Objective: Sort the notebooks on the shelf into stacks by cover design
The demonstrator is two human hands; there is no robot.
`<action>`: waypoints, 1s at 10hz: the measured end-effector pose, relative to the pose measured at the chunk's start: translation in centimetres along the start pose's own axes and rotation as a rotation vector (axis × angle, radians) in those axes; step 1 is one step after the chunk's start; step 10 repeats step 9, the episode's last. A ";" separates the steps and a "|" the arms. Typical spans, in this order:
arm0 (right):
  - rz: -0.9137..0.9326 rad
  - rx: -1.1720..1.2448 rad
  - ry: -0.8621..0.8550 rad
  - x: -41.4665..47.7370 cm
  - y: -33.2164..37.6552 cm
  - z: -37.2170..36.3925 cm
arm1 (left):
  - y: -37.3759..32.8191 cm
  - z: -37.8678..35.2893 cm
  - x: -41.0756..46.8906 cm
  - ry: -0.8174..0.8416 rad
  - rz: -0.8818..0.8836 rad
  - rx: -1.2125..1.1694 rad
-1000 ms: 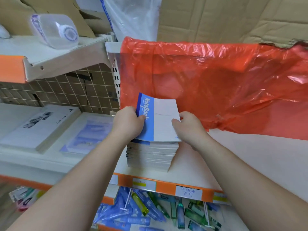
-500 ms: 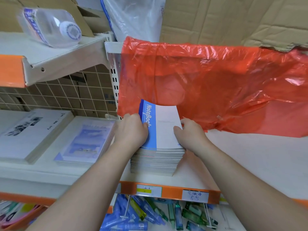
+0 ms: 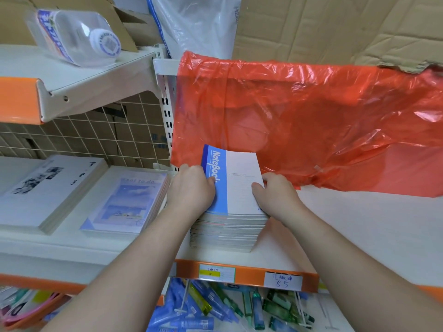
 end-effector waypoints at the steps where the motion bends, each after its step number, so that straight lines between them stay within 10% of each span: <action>1: -0.004 -0.007 0.003 -0.1 0.1 0.0 | 0.1 0.0 -0.1 -0.005 0.009 -0.004; 6: -0.080 0.222 -0.025 -1.2 -0.1 3.1 | 0.1 1.9 0.2 -0.036 -0.041 -0.040; 10: -0.046 -0.097 0.055 -5.6 -4.0 3.3 | -4.7 0.8 -3.2 0.015 -0.262 0.173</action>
Point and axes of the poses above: each hand's wrist, its own x-axis towards the middle knuckle, its own z-axis out of the back of the hand, y = z × x, the point moved 10 cm from there along x, towards the middle knuckle, and after that the axes turned 10 degrees about -z, right-handed, at the moved point
